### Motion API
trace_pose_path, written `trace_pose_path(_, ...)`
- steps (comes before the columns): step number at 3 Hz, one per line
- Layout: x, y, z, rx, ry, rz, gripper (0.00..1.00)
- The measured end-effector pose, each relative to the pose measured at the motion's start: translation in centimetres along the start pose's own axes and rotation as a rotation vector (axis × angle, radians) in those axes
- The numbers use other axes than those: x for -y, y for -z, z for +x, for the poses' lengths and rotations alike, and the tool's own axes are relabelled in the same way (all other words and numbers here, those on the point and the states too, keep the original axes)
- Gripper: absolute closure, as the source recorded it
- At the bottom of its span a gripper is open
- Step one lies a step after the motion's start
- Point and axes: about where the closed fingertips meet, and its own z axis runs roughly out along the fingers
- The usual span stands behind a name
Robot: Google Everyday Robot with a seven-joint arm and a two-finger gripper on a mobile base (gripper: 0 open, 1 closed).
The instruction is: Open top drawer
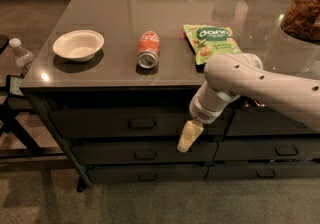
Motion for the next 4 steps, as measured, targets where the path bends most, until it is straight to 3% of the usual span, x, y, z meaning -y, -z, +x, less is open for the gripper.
trace_pose_path(2, -1.0, -2.5, -0.7, -0.013, 0.041, -0.041, 0.00)
trace_pose_path(3, -1.0, -2.3, -0.8, -0.013, 0.041, -0.041, 0.00)
trace_pose_path(4, -2.6, -1.0, 0.1, -0.012, 0.036, -0.084, 0.00)
